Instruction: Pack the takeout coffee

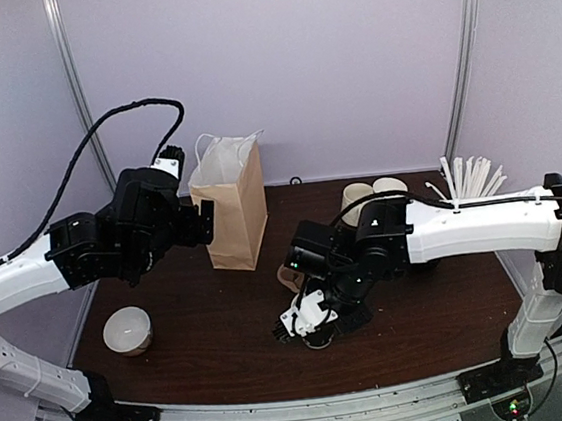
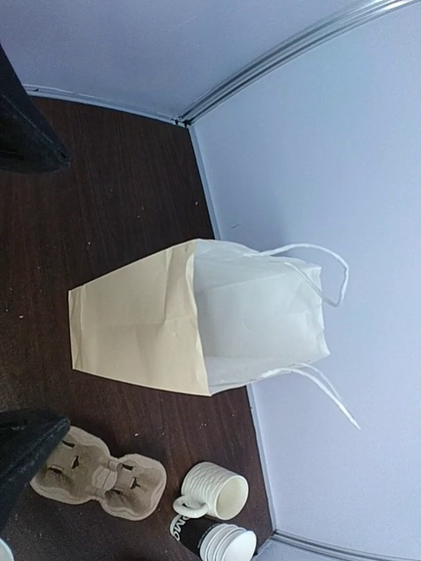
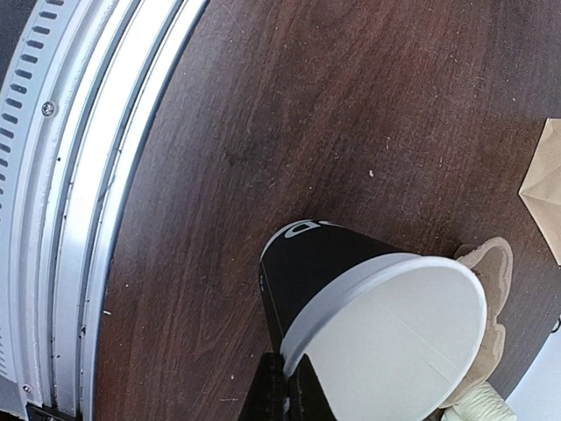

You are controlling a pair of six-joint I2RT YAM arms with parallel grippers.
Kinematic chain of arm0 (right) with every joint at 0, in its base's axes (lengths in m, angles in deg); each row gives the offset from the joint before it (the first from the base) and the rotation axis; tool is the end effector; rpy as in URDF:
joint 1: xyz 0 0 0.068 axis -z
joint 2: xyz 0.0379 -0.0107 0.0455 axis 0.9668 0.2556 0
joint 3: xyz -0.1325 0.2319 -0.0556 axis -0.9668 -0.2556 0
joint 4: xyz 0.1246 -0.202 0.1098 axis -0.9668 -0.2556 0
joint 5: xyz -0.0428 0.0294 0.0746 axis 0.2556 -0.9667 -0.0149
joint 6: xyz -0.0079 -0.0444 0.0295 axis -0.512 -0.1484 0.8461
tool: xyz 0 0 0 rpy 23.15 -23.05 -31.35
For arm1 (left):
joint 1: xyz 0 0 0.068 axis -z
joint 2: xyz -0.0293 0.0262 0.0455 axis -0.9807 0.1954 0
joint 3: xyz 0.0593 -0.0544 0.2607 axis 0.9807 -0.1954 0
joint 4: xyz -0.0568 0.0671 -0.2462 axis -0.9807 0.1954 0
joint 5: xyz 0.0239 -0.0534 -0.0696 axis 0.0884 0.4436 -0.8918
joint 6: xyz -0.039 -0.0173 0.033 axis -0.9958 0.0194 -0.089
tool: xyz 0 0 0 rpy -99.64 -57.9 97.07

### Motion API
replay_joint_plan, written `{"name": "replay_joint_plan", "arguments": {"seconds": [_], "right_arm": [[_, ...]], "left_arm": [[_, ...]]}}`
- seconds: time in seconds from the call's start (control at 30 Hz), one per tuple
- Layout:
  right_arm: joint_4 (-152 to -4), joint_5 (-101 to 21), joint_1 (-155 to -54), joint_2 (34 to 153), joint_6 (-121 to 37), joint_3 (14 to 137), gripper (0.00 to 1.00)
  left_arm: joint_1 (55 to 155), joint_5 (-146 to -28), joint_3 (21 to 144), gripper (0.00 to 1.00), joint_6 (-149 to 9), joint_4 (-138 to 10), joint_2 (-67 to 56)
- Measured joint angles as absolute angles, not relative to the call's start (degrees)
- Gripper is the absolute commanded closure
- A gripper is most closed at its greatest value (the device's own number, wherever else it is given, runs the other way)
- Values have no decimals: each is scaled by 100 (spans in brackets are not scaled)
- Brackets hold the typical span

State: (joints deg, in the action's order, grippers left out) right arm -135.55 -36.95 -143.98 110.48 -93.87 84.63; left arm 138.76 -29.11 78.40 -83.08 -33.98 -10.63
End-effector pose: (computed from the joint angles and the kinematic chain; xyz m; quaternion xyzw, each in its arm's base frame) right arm 0.1217 0.3217 0.2702 -0.8304 0.5338 0.0718 0.1424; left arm 0.1543 -0.2134 0.3638 0.0379 0.8132 -0.0383 0.5795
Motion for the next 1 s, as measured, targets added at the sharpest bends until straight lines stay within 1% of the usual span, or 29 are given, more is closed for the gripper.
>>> {"name": "replay_joint_plan", "arguments": {"seconds": [0.1,0.2,0.37,0.43,0.53,0.63,0.67,0.73,0.77,0.8,0.83,0.87,0.9,0.93,1.0], "right_arm": [[-13393,-3687,-14420,11089,-9343,8426,100],[-13286,-3685,-14422,11129,-9323,8361,96],[-13225,-3687,-14422,11201,-9299,8297,96],[-13205,-3689,-14422,11225,-9295,8297,90],[-13194,-3709,-14422,11225,-9251,8297,76],[-13229,-3746,-14422,11225,-9231,8302,65],[-13286,-3765,-14422,11220,-9234,8312,63],[-13456,-3814,-14422,11194,-9225,8356,62],[-13572,-3851,-14422,11161,-9223,8402,62],[-13708,-3903,-14420,11087,-9218,8463,62],[-13843,-3977,-14387,10989,-9218,8531,62],[-13961,-4067,-14359,10875,-9216,8605,62],[-14055,-4161,-14315,10746,-9209,8680,62],[-14141,-4314,-14215,10558,-9194,8756,62],[-14175,-4513,-13850,10163,-9089,8806,62]], "left_arm": [[13866,-2968,7773,3,-8217,-3462,-1118],[13850,-3075,7740,3,-8125,-3492,-1120],[13835,-3230,7738,4,-8022,-3492,-1114],[13835,-3261,7738,4,-7994,-3490,-1109],[13831,-3298,7738,4,-7965,-3490,-1105],[13828,-3368,7738,4,-7943,-3492,-1092],[13828,-3401,7738,4,-7926,-3490,-1070],[13828,-3442,7749,4,-7904,-3477,-1035],[13828,-3486,7762,5,-7878,-3477,-1000],[13828,-3534,7781,9,-7847,-3475,-961],[13828,-3609,7812,16,-7806,-3472,-915],[13828,-3692,7838,21,-7747,-3481,-875],[13828,-3799,7858,23,-7683,-3488,-845],[13826,-4009,7906,19,-7537,-3464,-792],[13824,-4310,8079,8,-7353,-3385,-626]]}}
